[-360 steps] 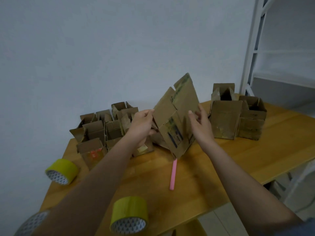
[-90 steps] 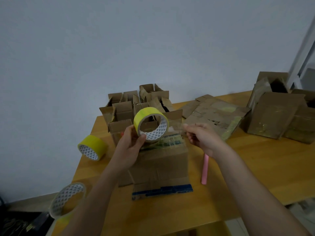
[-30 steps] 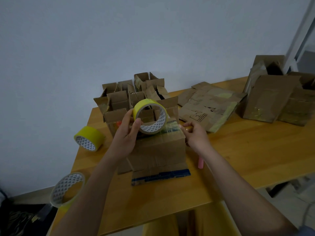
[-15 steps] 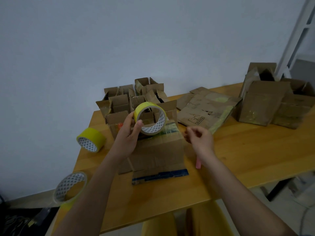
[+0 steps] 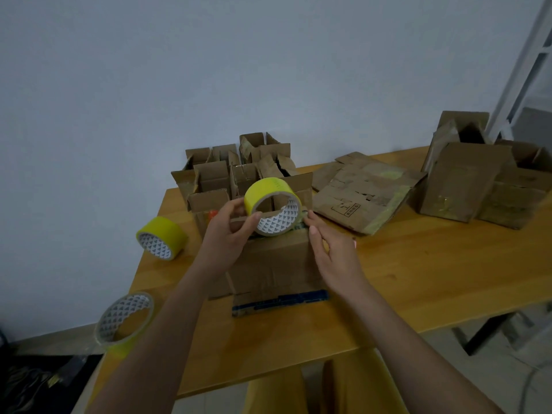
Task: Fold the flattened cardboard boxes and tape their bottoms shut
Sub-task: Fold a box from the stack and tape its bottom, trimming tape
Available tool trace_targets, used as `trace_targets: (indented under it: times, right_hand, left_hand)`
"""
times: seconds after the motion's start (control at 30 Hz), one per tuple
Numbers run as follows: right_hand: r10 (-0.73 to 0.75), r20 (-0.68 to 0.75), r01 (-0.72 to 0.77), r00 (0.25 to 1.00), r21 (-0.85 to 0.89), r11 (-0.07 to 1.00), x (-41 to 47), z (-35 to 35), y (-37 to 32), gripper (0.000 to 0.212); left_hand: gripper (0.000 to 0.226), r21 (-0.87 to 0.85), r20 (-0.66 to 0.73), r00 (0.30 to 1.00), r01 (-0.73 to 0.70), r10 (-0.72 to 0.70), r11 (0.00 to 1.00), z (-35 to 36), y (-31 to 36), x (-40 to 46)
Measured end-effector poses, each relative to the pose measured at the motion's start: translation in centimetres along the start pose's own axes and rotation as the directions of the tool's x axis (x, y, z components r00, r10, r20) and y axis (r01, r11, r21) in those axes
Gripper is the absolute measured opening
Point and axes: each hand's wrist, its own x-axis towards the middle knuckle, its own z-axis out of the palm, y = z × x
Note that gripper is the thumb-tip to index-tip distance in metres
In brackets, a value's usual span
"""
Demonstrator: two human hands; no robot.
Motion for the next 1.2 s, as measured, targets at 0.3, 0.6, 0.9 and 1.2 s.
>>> trace_targets:
  times: [0.3,0.6,0.9,1.2]
  right_hand:
    - [-0.052,0.066,0.07,0.996,-0.309,0.948,0.9,-0.2,1.4,0.055]
    - [-0.075,0.044,0.085,0.996,-0.319,0.944,2.4,-1.6,0.5,0.032]
    - [-0.022,-0.002,0.02,1.0,-0.323,0.946,1.4,-0.6,1.1,0.054]
    - [-0.156,0.004,0.148,0.988,-0.341,0.928,1.5,0.3,-1.0,0.038]
  left_hand:
    - [0.043,0.335,0.036,0.999,-0.012,0.0,0.942,-0.6,-0.9,0.3]
    - [0.048,0.488,-0.005,1.0,0.004,-0.001,0.873,-0.3,0.1,-0.8]
    - [0.041,0.119,-0.025,1.0,0.018,-0.016,0.993,-1.6,-1.7,-1.2]
    - [0.043,-0.141,-0.043,0.999,0.01,-0.016,0.99,-1.3,-2.1,-2.8]
